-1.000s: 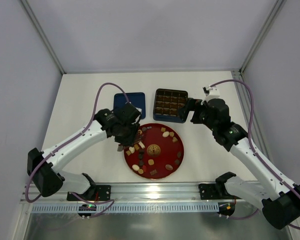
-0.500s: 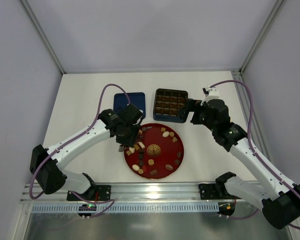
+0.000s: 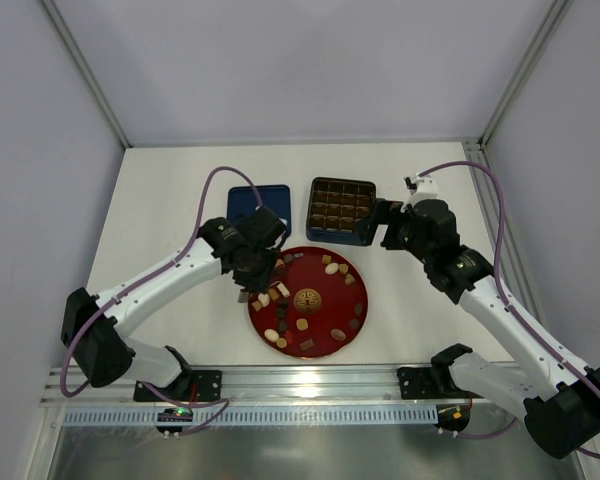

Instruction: Pack the chocolate

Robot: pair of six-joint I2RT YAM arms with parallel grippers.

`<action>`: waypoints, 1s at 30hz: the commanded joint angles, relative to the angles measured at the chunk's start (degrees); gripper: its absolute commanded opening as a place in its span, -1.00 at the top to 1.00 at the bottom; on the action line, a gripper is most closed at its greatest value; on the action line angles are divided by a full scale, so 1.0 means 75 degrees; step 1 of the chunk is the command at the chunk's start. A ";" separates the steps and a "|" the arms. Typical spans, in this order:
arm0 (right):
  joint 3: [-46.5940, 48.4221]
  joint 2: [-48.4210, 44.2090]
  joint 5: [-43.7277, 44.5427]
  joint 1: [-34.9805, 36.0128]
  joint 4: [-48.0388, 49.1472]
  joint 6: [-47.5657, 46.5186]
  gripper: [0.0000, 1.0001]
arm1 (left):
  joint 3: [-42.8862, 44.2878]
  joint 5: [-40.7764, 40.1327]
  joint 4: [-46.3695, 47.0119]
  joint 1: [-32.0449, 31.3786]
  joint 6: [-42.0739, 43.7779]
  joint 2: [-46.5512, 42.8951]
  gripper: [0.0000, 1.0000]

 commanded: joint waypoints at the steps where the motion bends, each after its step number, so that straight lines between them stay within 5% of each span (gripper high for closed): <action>1: 0.0036 -0.0164 0.0035 0.0008 0.0274 0.0019 -1.00 | 0.0429 -0.0157 0.0073 -0.0048 0.0190 0.0035 0.68; 16: 0.0047 -0.0223 0.0117 0.0008 0.0239 -0.0005 -1.00 | 0.1904 -0.0122 -0.0209 -0.0025 0.0424 0.0362 0.73; 30: 0.0305 -0.0258 0.0258 0.0008 -0.0030 -0.0110 -1.00 | 0.6084 -0.0859 0.0095 0.0478 0.1045 0.3394 0.74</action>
